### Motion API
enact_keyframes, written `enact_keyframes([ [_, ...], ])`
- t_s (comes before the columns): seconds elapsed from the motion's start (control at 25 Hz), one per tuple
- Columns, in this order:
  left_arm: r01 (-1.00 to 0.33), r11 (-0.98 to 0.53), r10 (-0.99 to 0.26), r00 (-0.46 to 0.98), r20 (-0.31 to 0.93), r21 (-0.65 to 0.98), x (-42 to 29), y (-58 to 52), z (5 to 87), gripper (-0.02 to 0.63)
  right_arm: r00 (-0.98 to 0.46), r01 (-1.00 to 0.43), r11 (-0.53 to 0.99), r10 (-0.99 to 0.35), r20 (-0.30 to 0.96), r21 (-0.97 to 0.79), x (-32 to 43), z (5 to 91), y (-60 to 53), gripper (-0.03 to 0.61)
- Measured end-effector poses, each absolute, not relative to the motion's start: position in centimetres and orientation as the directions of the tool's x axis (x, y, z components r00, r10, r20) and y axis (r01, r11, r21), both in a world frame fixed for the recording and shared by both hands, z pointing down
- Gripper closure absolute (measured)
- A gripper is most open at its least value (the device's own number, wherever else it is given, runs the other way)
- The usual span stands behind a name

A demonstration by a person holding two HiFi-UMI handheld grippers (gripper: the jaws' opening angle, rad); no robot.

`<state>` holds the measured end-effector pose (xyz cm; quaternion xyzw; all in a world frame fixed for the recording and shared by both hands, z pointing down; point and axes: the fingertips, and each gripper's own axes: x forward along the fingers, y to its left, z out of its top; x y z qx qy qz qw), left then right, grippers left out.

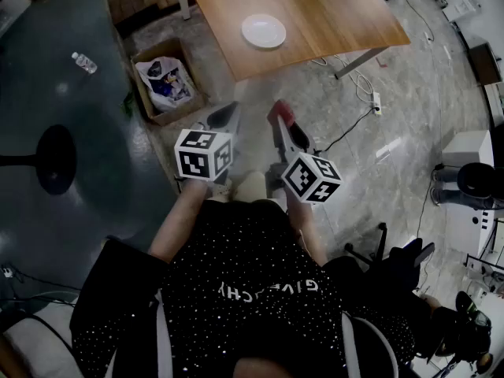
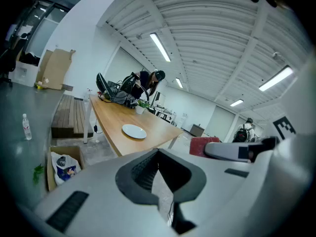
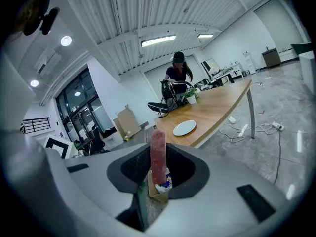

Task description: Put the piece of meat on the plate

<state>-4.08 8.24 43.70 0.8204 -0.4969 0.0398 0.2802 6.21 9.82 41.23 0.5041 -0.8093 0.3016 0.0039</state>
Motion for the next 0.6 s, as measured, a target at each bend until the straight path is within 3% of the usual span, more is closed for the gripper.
enact_keyframes([
  [0.6,-0.866,-0.292,-0.817,0.446,0.365,0.406,-2.1,-3.2,44.4,0.603,-0.545,-0.786,0.361,-0.787,0.288,-0.502,8.9,40.9,-2.3,0.483],
])
